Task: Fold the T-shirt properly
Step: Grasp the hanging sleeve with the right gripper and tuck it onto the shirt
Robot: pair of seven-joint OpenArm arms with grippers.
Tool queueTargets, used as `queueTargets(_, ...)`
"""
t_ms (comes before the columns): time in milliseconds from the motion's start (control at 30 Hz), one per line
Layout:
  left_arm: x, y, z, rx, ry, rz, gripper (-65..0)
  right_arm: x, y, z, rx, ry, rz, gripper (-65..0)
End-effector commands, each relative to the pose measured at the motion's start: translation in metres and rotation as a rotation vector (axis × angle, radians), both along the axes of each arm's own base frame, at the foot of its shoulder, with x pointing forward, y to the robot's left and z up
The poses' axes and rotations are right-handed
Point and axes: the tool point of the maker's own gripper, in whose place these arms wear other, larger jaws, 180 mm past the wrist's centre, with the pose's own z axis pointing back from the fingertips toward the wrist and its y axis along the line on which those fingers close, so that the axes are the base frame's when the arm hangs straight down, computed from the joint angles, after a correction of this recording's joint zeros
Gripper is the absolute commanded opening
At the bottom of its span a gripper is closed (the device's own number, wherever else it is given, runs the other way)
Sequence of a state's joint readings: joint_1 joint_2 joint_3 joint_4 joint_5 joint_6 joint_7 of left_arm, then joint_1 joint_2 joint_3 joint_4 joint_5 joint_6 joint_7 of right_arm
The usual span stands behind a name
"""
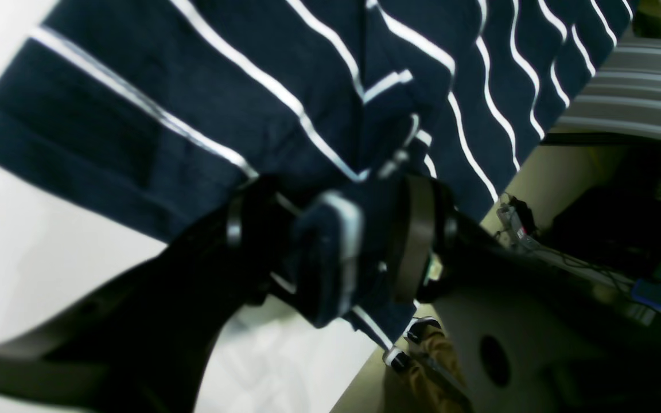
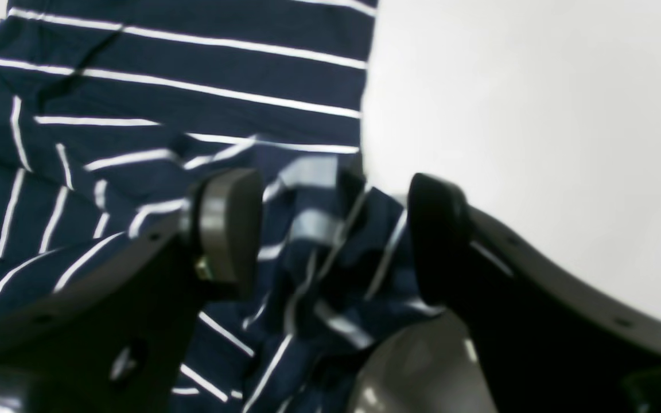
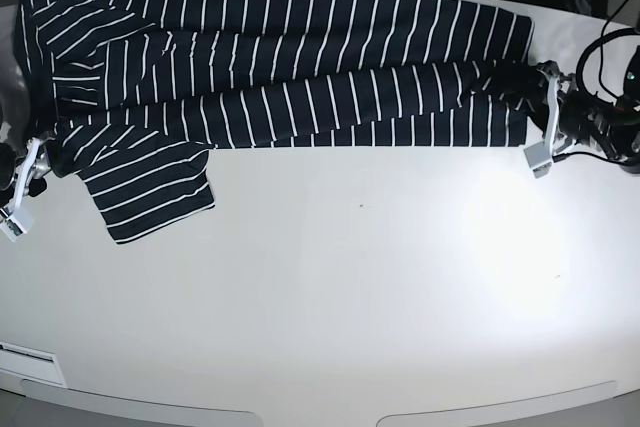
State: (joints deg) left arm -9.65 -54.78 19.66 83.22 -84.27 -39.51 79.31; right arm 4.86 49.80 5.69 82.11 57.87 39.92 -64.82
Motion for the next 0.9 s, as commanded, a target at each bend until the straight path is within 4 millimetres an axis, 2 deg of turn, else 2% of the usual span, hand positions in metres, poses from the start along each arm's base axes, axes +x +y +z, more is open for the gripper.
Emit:
queueTargets(0,0.002,0.007,0.007,0.014,-0.014,-0.008,-32.9,0.014,-0.007,0.024,-0.013,-0.062,0.001,-22.6)
queueTargets(200,-0.015,0.007,-0.003,0.014,0.036,-0.008,-32.9,0.032,0.026,0.049,0.199,-0.161,-0.004,-22.6)
queueTargets(300,-0.016,0.007,-0.003,0.014,0.039,-0.008,-32.9,0.043,0.027,0.033,0.145,-0.210,-0.032,-22.6)
queueTargets(433,-0.016,0.008,-0.003,0.014,0.039,-0.008,-32.9,0.053,0.025,0.001,0.106,-0.229,-0.128,-22.5)
queueTargets(533,-0.016,0.008,-0.003,0.014,0.039,-0.008,-32.9,0.052,0.021,-0.022,0.102,-0.205,-0.185,-22.5)
queueTargets(633,-0.016,0.008,-0.003,0.014,0.039,-0.008,-32.9,0.050,0.003,-0.045,0.094,-0.188,-0.284,-22.5)
queueTargets(700,-0.016,0.008,-0.003,0.014,0.039,-0.008,-32.9,0.045,-0.001,-0.059,0.124,-0.155,-0.323,-22.5)
queueTargets(767,-0.016,0.007,-0.003,0.014,0.039,-0.008,-32.9,0.040,0.005,-0.069,0.185,-0.121,-0.319,-22.5)
queueTargets(867,-0.016,0.007,-0.003,0.014,0.039,-0.008,-32.9,0.035,0.024,-0.070,0.300,-0.092,-0.287,-22.6)
